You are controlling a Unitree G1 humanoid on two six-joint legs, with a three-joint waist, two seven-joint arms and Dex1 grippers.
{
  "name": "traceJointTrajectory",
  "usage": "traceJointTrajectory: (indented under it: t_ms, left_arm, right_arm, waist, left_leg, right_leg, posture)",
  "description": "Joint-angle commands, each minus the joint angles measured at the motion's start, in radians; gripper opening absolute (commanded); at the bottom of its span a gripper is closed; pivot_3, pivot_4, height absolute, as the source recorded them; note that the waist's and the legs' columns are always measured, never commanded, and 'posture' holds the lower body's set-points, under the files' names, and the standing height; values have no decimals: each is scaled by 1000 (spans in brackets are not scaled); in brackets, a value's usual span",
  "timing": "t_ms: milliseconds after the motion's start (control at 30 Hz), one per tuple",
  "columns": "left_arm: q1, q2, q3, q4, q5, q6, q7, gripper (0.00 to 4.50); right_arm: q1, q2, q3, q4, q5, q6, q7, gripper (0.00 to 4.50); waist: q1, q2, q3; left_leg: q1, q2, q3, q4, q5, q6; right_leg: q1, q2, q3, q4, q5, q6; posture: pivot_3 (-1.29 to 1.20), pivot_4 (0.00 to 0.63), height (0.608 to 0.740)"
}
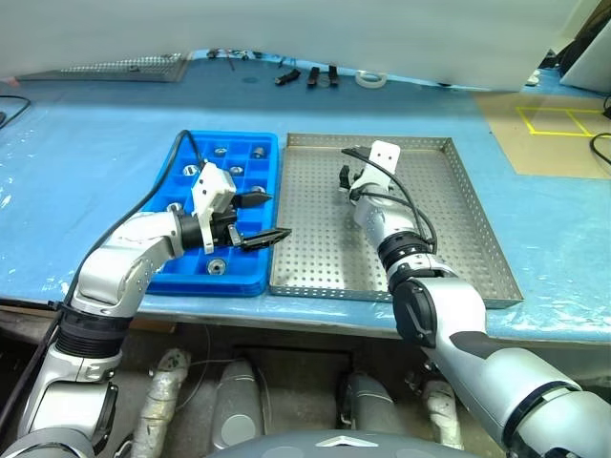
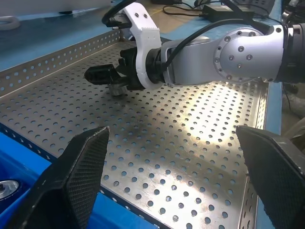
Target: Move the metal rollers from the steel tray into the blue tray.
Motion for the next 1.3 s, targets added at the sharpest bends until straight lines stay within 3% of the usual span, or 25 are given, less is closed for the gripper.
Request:
traceJointTrajectory:
  t_ms: [33, 167, 200, 300, 500, 567, 967, 1200, 1300]
  left_arm:
    - [0, 13, 30, -44, -7, -2, 2, 4500]
    - [-4, 15, 30, -40, -8, -2, -4, 4500]
    - [-6, 15, 30, -37, -8, -3, -4, 4500]
    - [-9, 14, 28, -34, -7, -4, -6, 4500]
    - [-11, 16, 30, -31, -5, -5, -12, 4500]
    - [-10, 19, 32, -32, -6, -3, -13, 4500]
    - [0, 30, 40, -44, -18, 7, -14, 4500]
    - [56, 81, 93, -85, -83, 54, -52, 4500]
    - [104, 107, 132, -115, -110, 74, -50, 4500]
  right_arm:
    - [-26, -17, 6, -11, -7, 0, -3, 4194]
    - [-17, -16, 16, -13, -7, 16, 22, 4194]
    - [-14, -14, 18, -16, -7, 16, 24, 4022]
    - [-10, -11, 22, -19, -6, 25, 33, 3254]
    - [-4, -4, 31, -23, -7, 55, 53, 1149]
    - [-1, -5, 38, -25, -11, 65, 62, 718]
    - [7, -13, 44, -141, 9, 118, 99, 720]
    - [5, -34, 82, -383, 50, 314, 254, 720]
    - [24, -44, 143, -495, 77, 425, 402, 720]
  waist:
    - [0, 0, 0]
    - [-1, 0, 0]
    - [-1, 0, 0]
    - [-1, 0, 0]
    - [-1, 0, 0]
    - [-1, 0, 0]
    - [-1, 0, 0]
    - [-1, 0, 0]
    - [1, 0, 0]
  left_leg:
    - [0, 0, 0, 0, 0, 0]
    - [0, 0, 0, 0, 0, 0]
    - [0, 0, 0, 0, 0, 0]
    - [0, 0, 0, 0, 0, 0]
    - [0, 0, 0, 0, 0, 0]
    - [0, 0, 0, 0, 0, 0]
    - [0, 0, 0, 0, 0, 0]
    - [0, 0, 0, -1, 0, 0]
    - [0, 1, 0, -1, 0, 0]
  right_leg:
    - [0, 0, 0, 0, 0, 0]
    - [0, 0, 0, 0, 0, 0]
    - [0, 0, 0, 0, 0, 0]
    - [0, 0, 0, 0, 0, 0]
    - [0, 0, 0, 0, 0, 0]
    - [0, 0, 0, 0, 0, 0]
    - [0, 0, 0, 0, 0, 0]
    - [0, 0, 0, 0, 0, 0]
    - [0, 1, -1, -1, 0, 0]
  posture:
    - [148, 150, 740]
    - [142, 150, 740]
    - [142, 150, 740]
    - [142, 150, 740]
    - [139, 150, 740]
    - [140, 150, 740]
    - [139, 150, 740]
    - [170, 150, 740]
    - [219, 150, 740]
